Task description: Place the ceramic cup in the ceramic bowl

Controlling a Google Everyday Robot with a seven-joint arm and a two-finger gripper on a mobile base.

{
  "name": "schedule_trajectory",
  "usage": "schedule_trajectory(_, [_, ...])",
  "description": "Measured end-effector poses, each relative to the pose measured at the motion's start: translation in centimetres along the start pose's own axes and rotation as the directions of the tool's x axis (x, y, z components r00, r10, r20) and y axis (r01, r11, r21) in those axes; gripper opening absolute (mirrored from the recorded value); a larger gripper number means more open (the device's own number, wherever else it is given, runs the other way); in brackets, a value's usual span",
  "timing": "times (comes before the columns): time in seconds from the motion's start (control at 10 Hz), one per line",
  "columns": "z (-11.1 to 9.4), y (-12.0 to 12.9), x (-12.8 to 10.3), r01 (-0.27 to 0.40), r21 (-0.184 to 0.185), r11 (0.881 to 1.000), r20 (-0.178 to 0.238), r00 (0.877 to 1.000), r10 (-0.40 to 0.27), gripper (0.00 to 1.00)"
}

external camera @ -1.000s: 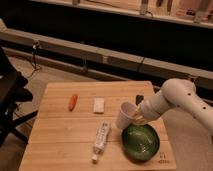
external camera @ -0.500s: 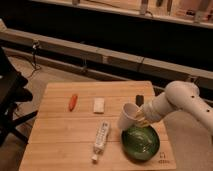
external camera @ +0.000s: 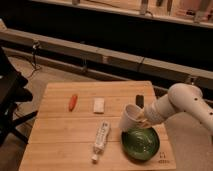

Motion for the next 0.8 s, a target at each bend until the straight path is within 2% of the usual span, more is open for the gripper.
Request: schedule_trajectory(0.8, [0.4, 1.4, 0.2, -0.021, 0.012, 1.000, 0.010, 1.000, 0.021, 0.00])
